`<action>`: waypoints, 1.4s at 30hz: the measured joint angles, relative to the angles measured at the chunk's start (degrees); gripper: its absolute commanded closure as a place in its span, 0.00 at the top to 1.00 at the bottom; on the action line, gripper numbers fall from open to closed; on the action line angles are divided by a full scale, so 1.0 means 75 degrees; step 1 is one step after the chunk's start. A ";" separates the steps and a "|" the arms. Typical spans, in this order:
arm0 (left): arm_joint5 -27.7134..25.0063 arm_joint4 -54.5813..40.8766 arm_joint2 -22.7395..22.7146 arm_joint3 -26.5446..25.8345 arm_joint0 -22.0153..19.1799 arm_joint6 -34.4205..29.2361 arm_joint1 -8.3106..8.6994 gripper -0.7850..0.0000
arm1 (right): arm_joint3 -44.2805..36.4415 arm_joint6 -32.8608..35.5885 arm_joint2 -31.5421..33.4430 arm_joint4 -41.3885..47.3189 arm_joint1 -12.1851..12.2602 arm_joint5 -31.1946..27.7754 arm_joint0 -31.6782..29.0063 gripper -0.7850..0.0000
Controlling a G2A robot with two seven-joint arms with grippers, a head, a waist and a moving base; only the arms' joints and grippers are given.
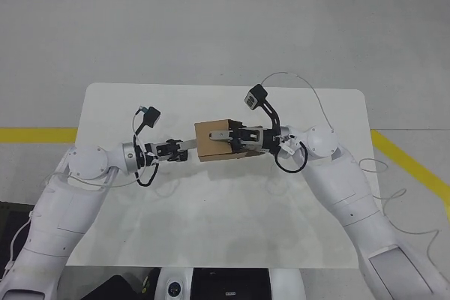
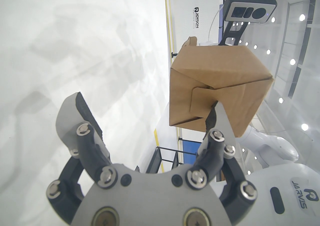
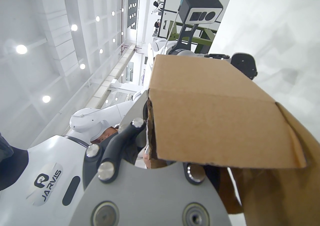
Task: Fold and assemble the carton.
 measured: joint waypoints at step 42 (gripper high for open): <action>-0.1153 -0.1232 0.0609 0.0715 -0.0228 0.0253 -0.0296 1.00 | 0.0112 0.0319 0.0157 0.1006 -0.0123 -0.0198 -0.0177 0.00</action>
